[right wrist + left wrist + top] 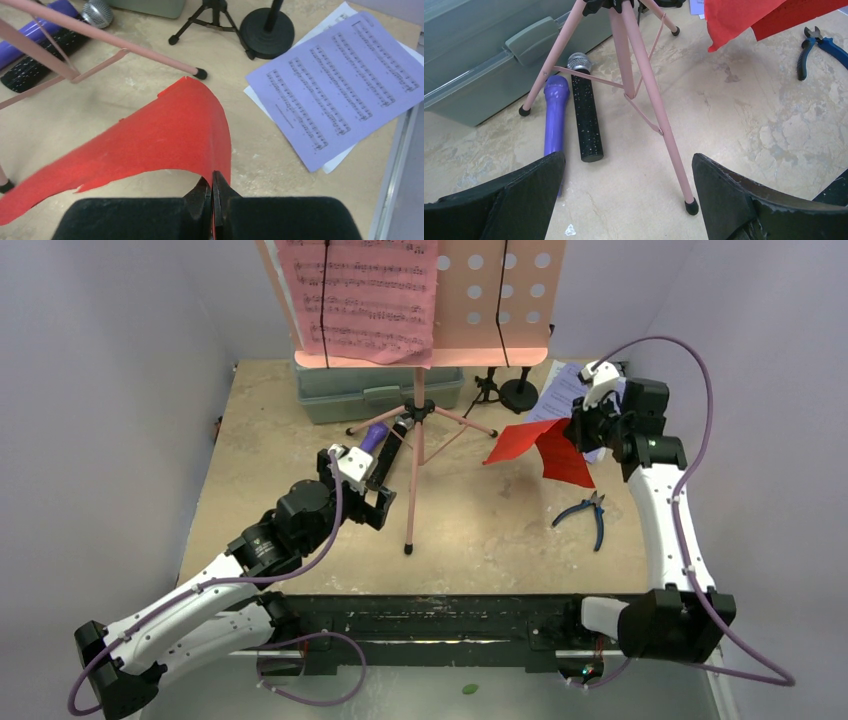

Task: Pack up the instrument practice props
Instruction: Place the sheet music at the center of the board.

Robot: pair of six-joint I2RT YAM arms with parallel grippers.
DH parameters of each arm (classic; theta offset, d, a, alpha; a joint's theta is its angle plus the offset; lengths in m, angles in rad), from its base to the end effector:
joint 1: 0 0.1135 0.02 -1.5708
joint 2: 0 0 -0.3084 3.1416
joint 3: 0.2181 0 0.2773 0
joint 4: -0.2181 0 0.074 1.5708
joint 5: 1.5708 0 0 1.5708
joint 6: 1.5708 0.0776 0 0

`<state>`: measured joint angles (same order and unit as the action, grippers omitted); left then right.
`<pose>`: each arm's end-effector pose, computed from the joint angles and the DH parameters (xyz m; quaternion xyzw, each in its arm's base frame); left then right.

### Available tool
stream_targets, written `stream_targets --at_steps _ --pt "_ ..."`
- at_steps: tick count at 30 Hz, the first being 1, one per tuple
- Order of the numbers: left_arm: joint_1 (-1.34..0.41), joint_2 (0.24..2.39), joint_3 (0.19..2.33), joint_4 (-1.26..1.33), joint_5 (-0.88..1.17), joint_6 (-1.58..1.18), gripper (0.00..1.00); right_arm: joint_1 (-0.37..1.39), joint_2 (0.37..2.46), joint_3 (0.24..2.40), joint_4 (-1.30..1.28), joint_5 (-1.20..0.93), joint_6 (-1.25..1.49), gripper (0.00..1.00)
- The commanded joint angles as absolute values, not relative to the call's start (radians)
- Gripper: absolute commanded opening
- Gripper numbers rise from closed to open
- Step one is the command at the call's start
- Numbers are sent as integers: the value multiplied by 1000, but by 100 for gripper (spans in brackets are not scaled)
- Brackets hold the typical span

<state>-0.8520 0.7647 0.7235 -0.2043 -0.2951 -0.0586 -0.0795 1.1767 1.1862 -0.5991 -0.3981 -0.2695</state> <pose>0.1581 -0.1464 0.3398 0.2179 0.7542 -0.1635 0.5975 0.2942 0.0067 0.3799 -0.1748 0.8519 0.0916 0.4851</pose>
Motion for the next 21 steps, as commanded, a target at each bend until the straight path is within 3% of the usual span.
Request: stream_targets --at_steps 1,7,14,21 --pt "-838 764 724 -187 -297 -46 98 -134 1259 1320 -636 -436 -305 0" --pt "-825 759 723 -189 -299 -47 98 -212 1336 1295 -560 -542 -239 0" --pt "-813 775 723 -186 -284 -45 98 -281 1590 1417 -603 -626 -198 0" --pt "-793 781 723 -183 -268 -45 98 -291 1696 1400 -292 -334 51 0"
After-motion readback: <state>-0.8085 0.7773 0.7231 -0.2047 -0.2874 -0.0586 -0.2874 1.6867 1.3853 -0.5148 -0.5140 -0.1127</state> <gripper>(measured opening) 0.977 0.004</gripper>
